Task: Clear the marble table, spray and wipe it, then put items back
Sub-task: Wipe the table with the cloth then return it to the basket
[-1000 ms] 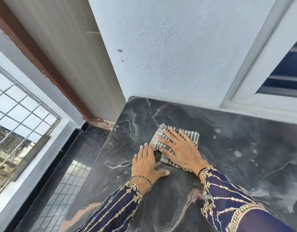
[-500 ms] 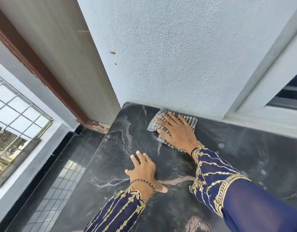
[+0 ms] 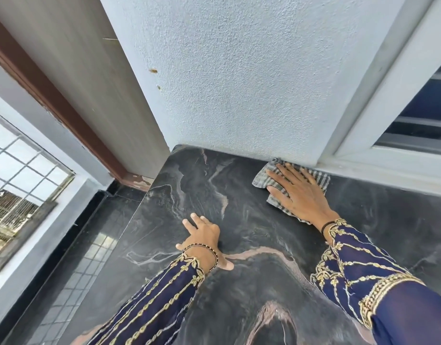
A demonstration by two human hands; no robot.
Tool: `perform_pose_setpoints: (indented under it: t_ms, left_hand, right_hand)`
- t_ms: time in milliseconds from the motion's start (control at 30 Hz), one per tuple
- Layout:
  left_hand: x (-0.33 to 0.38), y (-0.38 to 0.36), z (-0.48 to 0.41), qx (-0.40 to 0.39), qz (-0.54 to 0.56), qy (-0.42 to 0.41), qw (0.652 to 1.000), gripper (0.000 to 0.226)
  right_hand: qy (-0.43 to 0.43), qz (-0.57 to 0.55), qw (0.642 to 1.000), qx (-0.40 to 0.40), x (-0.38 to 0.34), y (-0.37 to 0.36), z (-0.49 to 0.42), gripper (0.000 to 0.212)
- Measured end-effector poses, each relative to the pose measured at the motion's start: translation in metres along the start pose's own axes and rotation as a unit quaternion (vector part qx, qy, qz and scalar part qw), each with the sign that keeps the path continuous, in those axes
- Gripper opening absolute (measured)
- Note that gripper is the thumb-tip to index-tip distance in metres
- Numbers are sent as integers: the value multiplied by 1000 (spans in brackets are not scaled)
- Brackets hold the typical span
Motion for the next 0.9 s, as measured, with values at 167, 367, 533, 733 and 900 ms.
perform_pose_setpoints:
  t_ms: [167,367,533,733,900]
  left_hand:
    - [-1,-4,-8,13,-24,-16,999,143]
    - [-1,-1,4,30,6,-6,1000,134]
    - [-18,-21,35,180,8,-77,981,104]
    - [-38,-94,109,289,128,-181,931,40]
    - [-66,-134,162,288,160,-200,923,40]
  right_hand:
    - [-41,3,999,-8,0,2,11,63]
    - [-33,6,999,-5,-41,-3,52,60]
    - [17,12,1000,19,-88,-8,105,61]
    - [51,6,998,19,-156,-18,183,57]
    - [89,-16,996,6,-216,-21,254,54]
Point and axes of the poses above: each hand's wrist, its own z-axis away from the middle knuckle, its own y-axis out of the back of the hand, x = y × z, the point moved 1 cm from there along -z, towards the middle knuckle, and after that the axes turned 7 degrees about y, right-handed, at the moved point
